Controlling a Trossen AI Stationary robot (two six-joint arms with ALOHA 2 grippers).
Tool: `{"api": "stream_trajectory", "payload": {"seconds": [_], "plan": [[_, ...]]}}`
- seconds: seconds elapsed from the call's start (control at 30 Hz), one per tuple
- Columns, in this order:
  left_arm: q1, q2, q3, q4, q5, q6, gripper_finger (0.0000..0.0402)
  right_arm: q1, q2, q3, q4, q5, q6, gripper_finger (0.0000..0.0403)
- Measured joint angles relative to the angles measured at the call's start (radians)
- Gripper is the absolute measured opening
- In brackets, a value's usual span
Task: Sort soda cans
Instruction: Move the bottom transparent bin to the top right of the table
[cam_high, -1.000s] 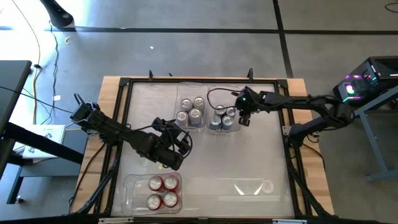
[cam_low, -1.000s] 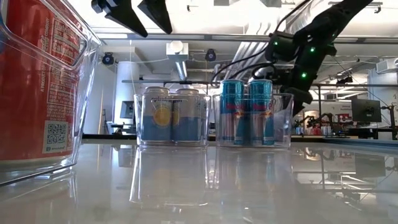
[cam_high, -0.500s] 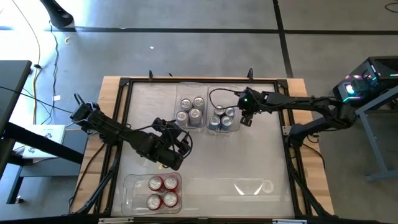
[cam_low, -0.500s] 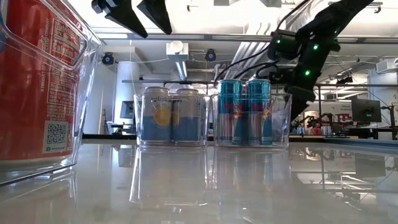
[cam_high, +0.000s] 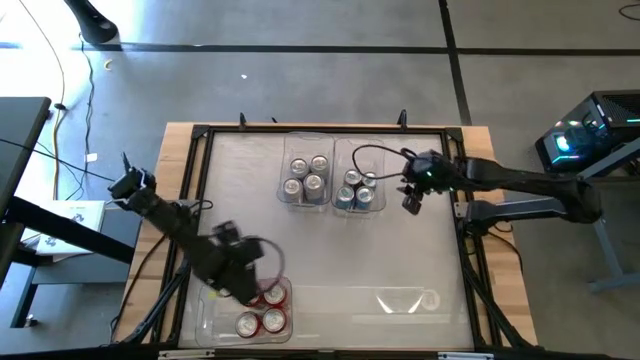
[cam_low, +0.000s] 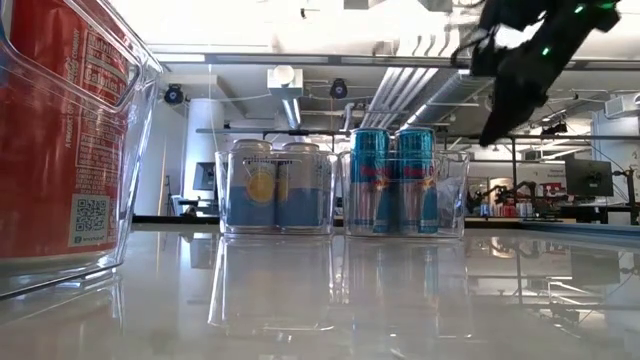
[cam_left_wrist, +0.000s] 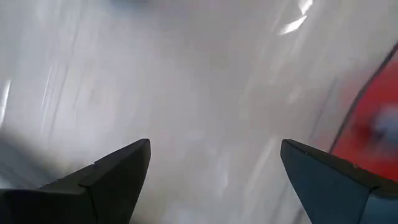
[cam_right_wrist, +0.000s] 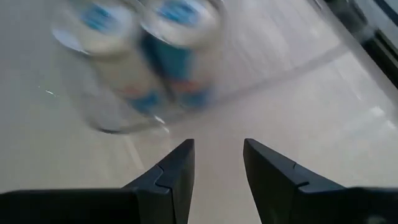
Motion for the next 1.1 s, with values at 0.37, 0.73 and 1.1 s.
{"api": "stream_trajectory", "payload": {"seconds": [0.37, 0.73, 1.1], "plan": [[-0.315, -0.034, -0.001, -0.085, 0.296, -0.763, 0.0355, 0.268, -0.145, -0.058, 0.191, 0.032, 0.104, 0.0133], [-0.399, -0.036, -0.001, 0.004, 0.462, -1.270, 0.0355, 0.360, -0.135, -0.058, 0.225, 0.105, 0.084, 0.0133], [-0.343, -0.036, -0.094, 0.140, 0.487, -1.282, 0.0346, 0.420, -0.134, -0.058, 0.235, 0.106, 0.060, 0.0133]]}}
